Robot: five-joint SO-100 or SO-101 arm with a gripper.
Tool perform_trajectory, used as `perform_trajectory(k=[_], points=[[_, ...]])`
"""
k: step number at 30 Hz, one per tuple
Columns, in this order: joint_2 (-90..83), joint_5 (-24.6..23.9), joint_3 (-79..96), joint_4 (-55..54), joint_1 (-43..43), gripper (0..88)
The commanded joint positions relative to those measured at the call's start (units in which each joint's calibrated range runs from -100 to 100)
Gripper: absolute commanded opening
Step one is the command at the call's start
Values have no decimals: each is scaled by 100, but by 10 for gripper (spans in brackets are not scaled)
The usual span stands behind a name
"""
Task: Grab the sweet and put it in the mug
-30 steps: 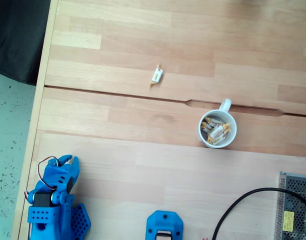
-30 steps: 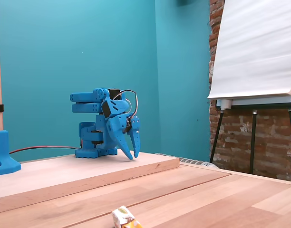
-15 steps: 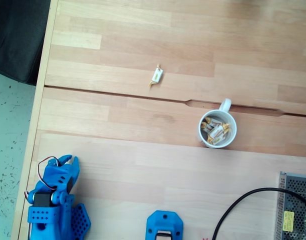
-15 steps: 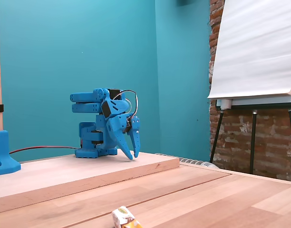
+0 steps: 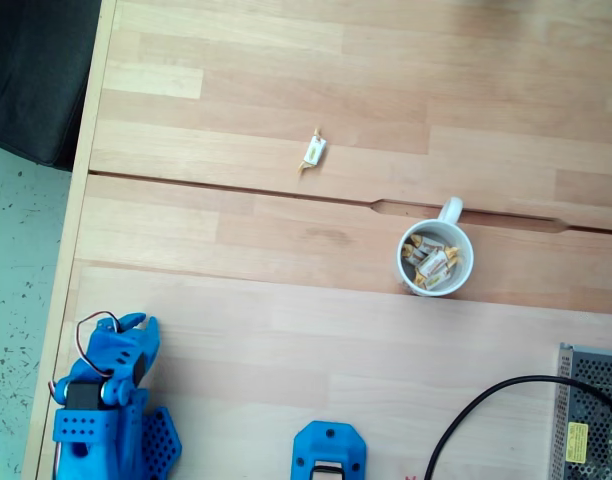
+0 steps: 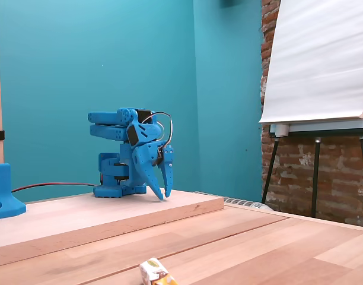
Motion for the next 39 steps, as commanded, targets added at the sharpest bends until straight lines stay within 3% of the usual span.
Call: perform_trajectory(k=[1,10,27,39], points=[[728,-5,-675,-5,27,33],[2784,-5,-2138,-5,187,35],[6864,63,-6206,-77,2227,35],[8611,10,-8498,-77,2678,33]])
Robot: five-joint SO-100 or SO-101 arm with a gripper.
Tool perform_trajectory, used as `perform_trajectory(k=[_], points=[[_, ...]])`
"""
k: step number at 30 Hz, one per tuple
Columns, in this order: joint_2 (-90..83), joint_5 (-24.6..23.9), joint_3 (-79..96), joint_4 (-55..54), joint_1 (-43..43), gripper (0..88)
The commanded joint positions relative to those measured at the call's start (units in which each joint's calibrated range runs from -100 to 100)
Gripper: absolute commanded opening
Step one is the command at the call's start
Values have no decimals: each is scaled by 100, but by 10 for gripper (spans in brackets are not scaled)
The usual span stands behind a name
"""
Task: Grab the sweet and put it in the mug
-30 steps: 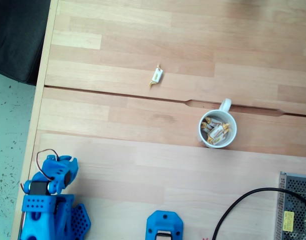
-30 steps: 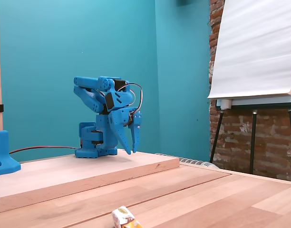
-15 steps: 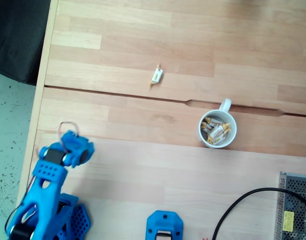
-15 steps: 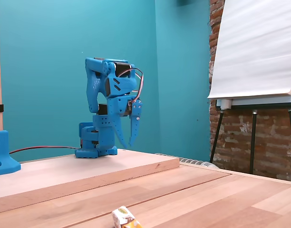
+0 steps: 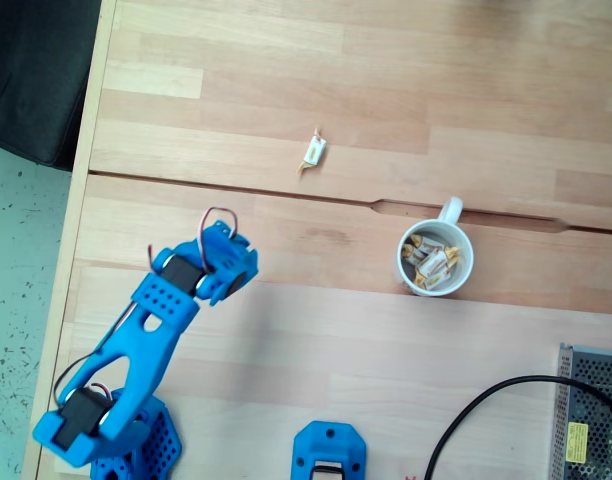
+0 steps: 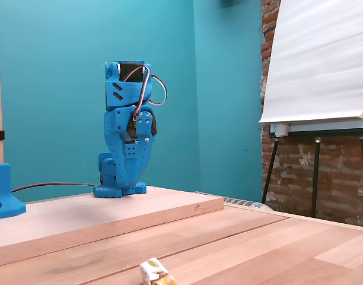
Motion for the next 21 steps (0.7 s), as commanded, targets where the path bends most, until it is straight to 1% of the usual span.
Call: perform_trajectory(k=[1,9,16,21], points=[[275,-44,-860,-28,93,33],[1505,-49,-2501,28,42,33],[2314,-39,-3464,-69,-9,34],[3028,-39,-4240,-77,-350,33]])
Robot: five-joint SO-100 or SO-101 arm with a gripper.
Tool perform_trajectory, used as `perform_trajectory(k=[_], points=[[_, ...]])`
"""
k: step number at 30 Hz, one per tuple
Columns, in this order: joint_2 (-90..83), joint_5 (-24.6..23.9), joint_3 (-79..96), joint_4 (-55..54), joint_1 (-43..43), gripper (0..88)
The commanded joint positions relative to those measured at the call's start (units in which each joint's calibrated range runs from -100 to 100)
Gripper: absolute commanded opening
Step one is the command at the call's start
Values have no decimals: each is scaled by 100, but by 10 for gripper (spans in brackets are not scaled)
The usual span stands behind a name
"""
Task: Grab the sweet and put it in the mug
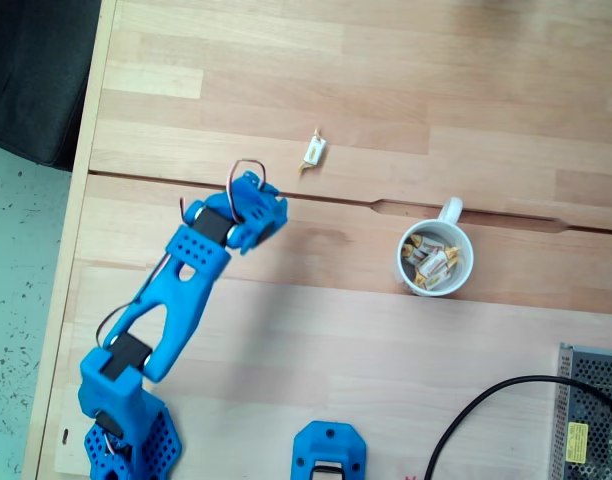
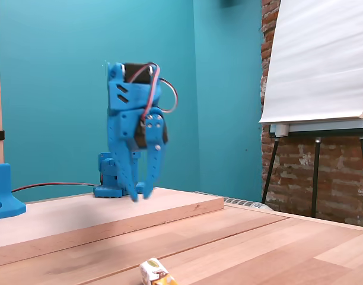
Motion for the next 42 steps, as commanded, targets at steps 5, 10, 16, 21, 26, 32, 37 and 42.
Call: perform_trajectory(k=[5,10,16,21,26,32,37,42], points=[[679,-20,-1359,-69,-253,35],[911,39,-1868,-77,-260,36],[1290,34,-2359,-77,-246,36],[1789,88,-2849,-278,-86,42],[2176,259,-3295,-641,117,42],[2228,322,-3545,-714,197,43],[2314,332,-3554,-722,204,48],[2331,332,-3492,-722,204,108]])
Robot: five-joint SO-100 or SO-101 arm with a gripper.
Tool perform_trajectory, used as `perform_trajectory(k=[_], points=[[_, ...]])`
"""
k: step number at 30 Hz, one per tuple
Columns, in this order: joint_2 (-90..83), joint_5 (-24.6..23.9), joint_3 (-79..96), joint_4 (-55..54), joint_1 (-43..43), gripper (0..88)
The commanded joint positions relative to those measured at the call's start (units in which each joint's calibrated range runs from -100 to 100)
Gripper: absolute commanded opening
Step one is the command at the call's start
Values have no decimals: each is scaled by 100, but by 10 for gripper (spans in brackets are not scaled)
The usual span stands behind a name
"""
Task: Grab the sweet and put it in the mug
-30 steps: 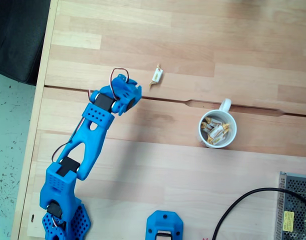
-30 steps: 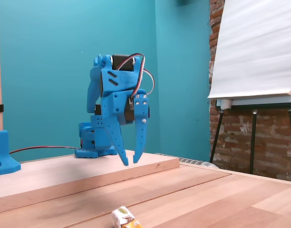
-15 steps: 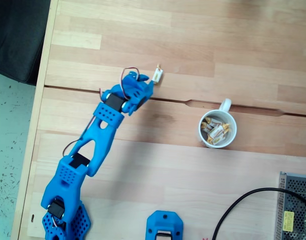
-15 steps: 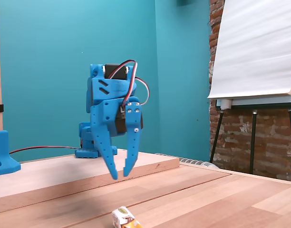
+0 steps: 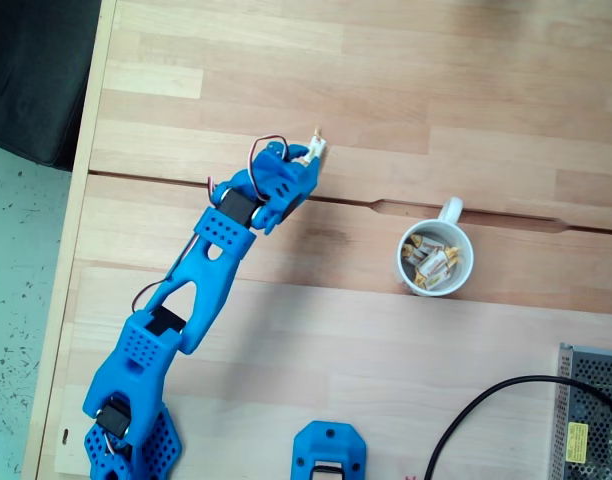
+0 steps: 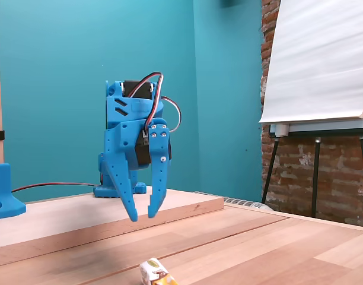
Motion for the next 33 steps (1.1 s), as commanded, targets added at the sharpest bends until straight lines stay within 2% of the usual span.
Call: perform_trajectory(k=[1,7,21,28,33], points=[[-148,-10,-291,-95,57,123],[-54,-20,-282,-103,166,166],[308,-10,-407,-192,318,167],[566,-15,-1219,-192,-147,167],[996,-15,-1817,-192,-139,167]])
